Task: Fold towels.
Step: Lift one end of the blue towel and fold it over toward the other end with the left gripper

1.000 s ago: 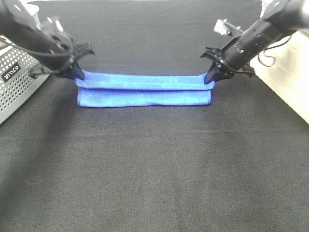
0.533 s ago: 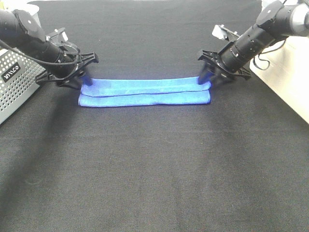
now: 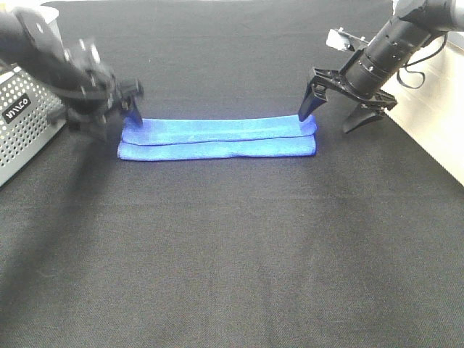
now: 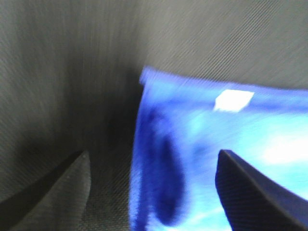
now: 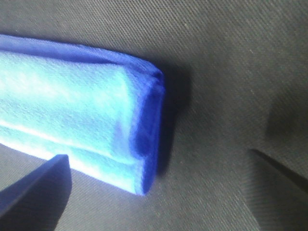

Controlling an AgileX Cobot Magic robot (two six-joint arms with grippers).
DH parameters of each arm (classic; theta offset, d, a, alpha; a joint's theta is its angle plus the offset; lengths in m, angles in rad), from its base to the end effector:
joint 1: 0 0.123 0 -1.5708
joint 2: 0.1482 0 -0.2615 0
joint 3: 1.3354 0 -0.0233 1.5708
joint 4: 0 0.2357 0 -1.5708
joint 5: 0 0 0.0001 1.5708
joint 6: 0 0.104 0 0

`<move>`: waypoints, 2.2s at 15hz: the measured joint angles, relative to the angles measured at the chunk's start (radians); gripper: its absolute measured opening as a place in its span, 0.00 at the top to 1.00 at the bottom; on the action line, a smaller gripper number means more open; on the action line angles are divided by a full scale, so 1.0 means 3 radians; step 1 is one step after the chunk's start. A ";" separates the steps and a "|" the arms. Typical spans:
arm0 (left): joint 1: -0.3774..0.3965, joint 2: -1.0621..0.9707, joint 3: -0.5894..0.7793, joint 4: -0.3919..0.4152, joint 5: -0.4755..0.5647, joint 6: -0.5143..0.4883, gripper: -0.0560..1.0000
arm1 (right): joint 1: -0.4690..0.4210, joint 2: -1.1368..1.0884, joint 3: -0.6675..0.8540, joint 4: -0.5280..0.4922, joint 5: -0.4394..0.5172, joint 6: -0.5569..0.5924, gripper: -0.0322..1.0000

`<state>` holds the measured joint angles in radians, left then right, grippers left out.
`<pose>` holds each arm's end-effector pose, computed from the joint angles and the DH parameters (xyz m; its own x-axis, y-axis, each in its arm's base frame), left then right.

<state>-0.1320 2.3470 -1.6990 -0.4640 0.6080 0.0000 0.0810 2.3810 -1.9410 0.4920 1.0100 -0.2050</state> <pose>0.4571 -0.0876 0.0845 -0.9149 -0.2491 -0.3178 -0.1183 0.9178 -0.3790 0.4633 0.0794 0.1218 -0.9721 -0.0121 -0.2345 -0.1088 0.9083 0.4040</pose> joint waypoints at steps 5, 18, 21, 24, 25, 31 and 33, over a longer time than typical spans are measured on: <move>-0.0083 0.0123 -0.0070 -0.0337 -0.0123 0.0130 0.34 | 0.0000 0.0000 0.0000 0.0000 0.0013 0.0007 0.10; -0.0143 -0.0330 -0.0333 0.1300 0.0747 -0.0790 0.89 | 0.0000 0.0000 0.0000 0.0000 0.0187 0.0023 0.10; -0.0287 -0.0480 -0.0663 0.1473 0.1227 -0.0900 0.89 | 0.0000 0.0000 0.0000 0.0000 0.0210 0.0090 0.10; -0.0623 -0.0483 -0.0913 0.1357 0.1390 -0.1027 0.89 | 0.0000 0.0000 0.0000 0.0000 0.0217 0.0100 0.10; -0.0730 -0.0483 -0.0920 0.1253 0.1327 -0.1120 0.89 | 0.0000 0.0000 0.0000 0.0000 0.0243 0.0100 0.10; -0.1097 0.0020 -0.1043 0.0763 0.0660 -0.1550 0.88 | 0.0000 0.0000 0.0000 0.0000 0.0273 0.0100 0.10; -0.1113 0.0130 -0.1087 0.0500 0.0480 -0.1573 0.80 | 0.0000 0.0000 0.0000 0.0000 0.0273 0.0100 0.10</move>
<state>-0.4660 2.3860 -2.0250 -0.3140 0.7520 -0.4720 0.0810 2.3810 -1.9410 0.4920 1.0920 -0.1750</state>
